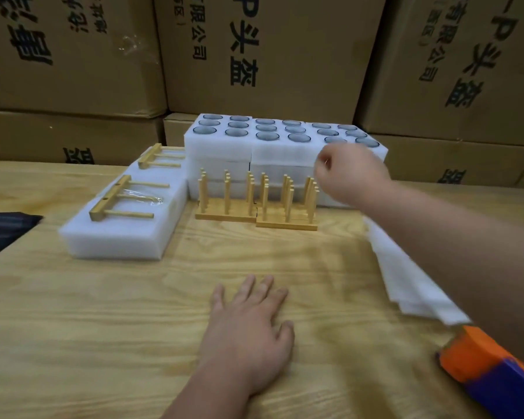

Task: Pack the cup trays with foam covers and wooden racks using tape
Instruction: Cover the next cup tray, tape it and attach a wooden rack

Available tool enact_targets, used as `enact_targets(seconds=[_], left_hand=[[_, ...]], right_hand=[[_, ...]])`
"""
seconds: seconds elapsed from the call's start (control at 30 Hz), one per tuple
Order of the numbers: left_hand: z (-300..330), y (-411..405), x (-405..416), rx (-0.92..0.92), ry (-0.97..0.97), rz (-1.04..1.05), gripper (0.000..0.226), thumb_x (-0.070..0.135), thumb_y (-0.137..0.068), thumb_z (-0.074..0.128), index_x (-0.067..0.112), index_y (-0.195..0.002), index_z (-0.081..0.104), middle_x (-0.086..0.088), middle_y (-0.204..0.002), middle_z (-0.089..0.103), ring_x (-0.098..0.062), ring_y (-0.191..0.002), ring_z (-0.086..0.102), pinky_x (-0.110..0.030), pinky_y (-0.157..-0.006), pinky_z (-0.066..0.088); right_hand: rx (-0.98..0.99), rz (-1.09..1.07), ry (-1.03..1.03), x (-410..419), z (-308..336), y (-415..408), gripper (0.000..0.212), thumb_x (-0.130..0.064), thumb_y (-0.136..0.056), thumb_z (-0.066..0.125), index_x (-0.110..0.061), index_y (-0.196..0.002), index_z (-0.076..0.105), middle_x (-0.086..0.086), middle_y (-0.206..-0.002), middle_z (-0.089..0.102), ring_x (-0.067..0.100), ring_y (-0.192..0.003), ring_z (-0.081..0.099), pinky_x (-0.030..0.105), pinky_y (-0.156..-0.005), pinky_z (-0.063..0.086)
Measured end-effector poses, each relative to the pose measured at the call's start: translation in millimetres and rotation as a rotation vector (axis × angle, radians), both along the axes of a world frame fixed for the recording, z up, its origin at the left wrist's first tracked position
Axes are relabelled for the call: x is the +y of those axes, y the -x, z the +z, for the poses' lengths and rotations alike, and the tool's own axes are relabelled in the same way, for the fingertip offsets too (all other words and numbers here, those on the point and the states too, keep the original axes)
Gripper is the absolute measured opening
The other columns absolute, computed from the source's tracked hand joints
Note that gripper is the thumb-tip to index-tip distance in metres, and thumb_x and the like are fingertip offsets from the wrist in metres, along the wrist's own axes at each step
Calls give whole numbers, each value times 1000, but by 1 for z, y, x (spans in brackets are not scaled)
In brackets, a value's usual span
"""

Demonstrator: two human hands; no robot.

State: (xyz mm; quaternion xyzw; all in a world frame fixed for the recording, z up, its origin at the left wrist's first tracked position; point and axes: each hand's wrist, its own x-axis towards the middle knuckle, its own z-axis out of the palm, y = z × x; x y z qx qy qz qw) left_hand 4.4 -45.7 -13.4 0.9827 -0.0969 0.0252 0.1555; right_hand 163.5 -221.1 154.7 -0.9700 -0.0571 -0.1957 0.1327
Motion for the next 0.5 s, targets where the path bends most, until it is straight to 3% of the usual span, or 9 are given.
enact_targets(seconds=[0.1,0.17,0.37,0.5], left_hand=[[-1,-1,0,-7,20,9,77,68,-81,15,48,-155,14,27,-165,2,-1,-153,-8,-51,-120,-14],[-3,-2,0,-6,35,13,79,71,-78,11,50,-154,12,29,-164,0,1,-152,-10,-50,-119,-15],[-4,-6,0,4,35,23,79,75,-77,10,53,-153,8,33,-163,-4,3,-151,-13,-51,-119,-16],[-1,-5,0,11,46,25,78,74,-78,10,53,-153,8,32,-163,-3,3,-150,-14,-50,-119,-17]], right_hand=[[-10,-103,-2,-29,18,-55,41,-27,-90,51,-28,-130,57,4,-124,58,30,-114,54,38,-82,46],[70,-183,91,-42,19,-81,58,-26,-87,55,-32,-143,44,11,-135,45,34,-125,43,44,-92,42],[312,-246,339,-53,4,-122,68,-54,-88,62,-58,-146,28,11,-155,26,38,-139,33,51,-108,33],[378,-202,410,-54,8,-139,69,-55,-93,59,-49,-153,25,0,-158,35,41,-140,37,60,-115,29]])
